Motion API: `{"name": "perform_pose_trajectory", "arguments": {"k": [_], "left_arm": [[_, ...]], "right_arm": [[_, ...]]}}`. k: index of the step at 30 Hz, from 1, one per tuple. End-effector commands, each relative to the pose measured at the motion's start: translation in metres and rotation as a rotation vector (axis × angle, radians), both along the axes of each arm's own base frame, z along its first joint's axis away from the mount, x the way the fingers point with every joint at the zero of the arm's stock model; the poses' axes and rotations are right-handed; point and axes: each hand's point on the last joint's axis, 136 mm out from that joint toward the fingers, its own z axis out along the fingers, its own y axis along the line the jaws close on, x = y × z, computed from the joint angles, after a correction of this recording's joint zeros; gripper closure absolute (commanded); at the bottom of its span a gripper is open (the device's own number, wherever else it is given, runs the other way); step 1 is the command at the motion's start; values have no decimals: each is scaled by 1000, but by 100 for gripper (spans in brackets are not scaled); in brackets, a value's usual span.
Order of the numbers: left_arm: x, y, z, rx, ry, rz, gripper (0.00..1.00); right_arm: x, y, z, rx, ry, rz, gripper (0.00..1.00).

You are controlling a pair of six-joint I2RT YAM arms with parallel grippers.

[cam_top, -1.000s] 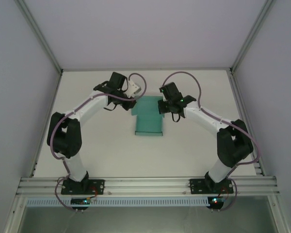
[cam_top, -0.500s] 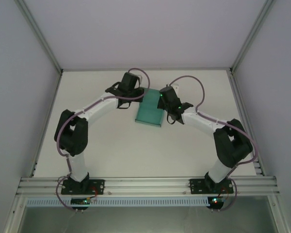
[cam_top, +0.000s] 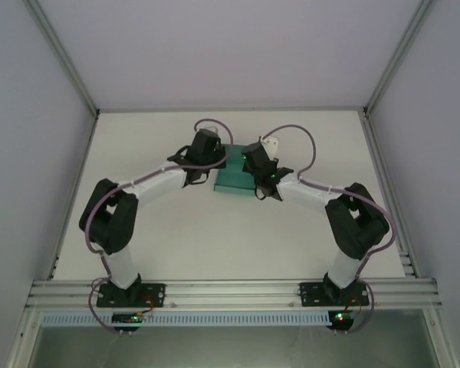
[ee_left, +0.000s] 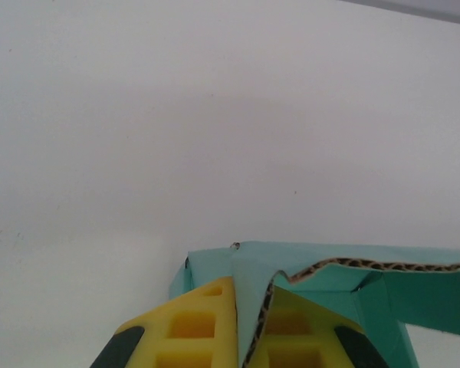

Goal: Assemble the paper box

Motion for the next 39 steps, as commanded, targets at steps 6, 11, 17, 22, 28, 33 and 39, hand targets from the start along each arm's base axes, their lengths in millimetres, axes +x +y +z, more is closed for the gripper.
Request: {"name": "perform_pose_trajectory", "arguments": {"k": [6, 11, 17, 22, 28, 33, 39], "left_arm": [[-63, -2, -46, 26, 95, -65, 100], [-82, 0, -65, 24, 142, -64, 100], [-91, 13, -74, 64, 141, -29, 100], [-97, 19, -65, 77, 131, -42, 86], [-104, 22, -38, 95, 111, -90, 48], [-118, 6, 9, 46, 96, -230, 7], [-92, 34, 50, 59, 55, -108, 0]], "right_arm": [[-49, 26, -37, -62, -104, 162, 100], [-67, 22, -49, -63, -101, 174, 100], [-80, 28, -63, -175, -94, 267, 100], [-85, 25, -63, -186, -105, 290, 100], [-89, 26, -67, -231, -66, 323, 100], [-90, 24, -71, -229, -34, 338, 100], [-88, 24, -76, -232, 4, 353, 100]]}}
